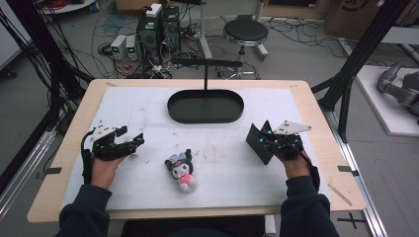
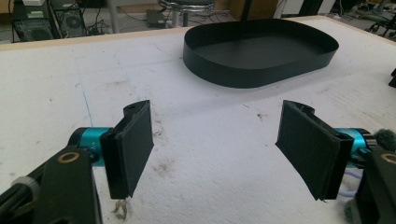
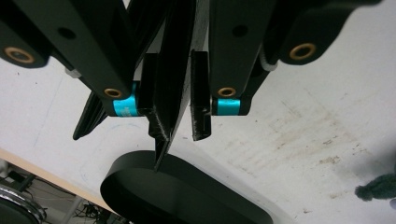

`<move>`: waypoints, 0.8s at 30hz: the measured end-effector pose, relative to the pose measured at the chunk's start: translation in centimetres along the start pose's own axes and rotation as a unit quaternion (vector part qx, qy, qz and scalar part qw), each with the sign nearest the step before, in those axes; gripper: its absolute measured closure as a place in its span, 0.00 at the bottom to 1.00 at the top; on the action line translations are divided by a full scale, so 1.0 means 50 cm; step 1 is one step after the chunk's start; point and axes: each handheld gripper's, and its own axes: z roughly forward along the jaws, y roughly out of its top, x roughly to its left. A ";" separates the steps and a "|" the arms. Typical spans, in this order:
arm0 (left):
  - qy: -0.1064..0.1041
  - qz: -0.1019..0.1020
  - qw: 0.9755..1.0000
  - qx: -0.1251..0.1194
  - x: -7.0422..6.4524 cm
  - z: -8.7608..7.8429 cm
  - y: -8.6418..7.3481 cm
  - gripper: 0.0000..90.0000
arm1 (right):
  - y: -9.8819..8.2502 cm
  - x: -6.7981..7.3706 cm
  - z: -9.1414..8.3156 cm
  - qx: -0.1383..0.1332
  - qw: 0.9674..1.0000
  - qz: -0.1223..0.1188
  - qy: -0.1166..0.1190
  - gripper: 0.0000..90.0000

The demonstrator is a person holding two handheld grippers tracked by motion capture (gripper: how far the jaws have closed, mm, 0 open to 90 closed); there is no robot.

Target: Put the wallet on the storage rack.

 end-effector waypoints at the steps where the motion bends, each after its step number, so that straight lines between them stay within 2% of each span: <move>1: 0.001 0.000 1.000 0.000 0.000 0.000 0.000 0.30 | 0.000 0.000 0.000 0.000 1.000 0.000 0.000 0.85; 3: 0.001 0.000 1.000 0.000 0.000 0.000 0.000 0.30 | 0.000 0.001 0.001 0.002 1.000 -0.005 -0.006 0.85; 6: 0.000 -0.001 1.000 -0.001 -0.001 0.000 0.000 0.30 | 0.001 0.002 0.000 0.003 1.000 -0.007 -0.001 0.97; 10: 0.001 0.000 1.000 0.000 0.000 0.000 0.000 0.30 | 0.001 0.007 0.000 -0.002 1.000 -0.016 0.022 0.97; 15: 0.000 0.001 1.000 0.001 0.000 0.000 0.000 0.30 | 0.001 0.006 0.002 -0.004 1.000 -0.015 0.025 0.96; 16: 0.000 0.001 1.000 0.001 0.000 0.000 0.000 0.30 | 0.000 0.007 0.002 -0.003 1.000 -0.017 0.026 0.91; 17: 0.000 0.001 1.000 0.001 0.000 0.000 0.000 0.30 | 0.000 0.007 0.003 -0.005 1.000 -0.017 0.025 0.83; 18: 0.000 0.001 1.000 0.001 0.000 0.000 0.000 0.30 | 0.000 0.007 0.003 -0.005 1.000 -0.017 0.025 0.83; 19: 0.000 0.000 1.000 0.000 -0.001 0.000 0.000 0.30 | 0.000 0.007 0.003 -0.006 1.000 -0.017 0.026 0.78; 21: 0.001 -0.001 1.000 0.000 0.000 0.000 0.000 0.30 | 0.000 0.007 0.002 -0.015 1.000 -0.011 0.016 0.62; 22: 0.001 -0.001 1.000 0.000 0.000 0.000 0.000 0.30 | 0.000 0.006 0.002 -0.022 1.000 -0.003 0.010 0.57; 24: 0.001 -0.001 1.000 0.000 0.000 0.000 0.000 0.30 | -0.003 0.002 0.001 -0.021 1.000 -0.002 0.007 0.57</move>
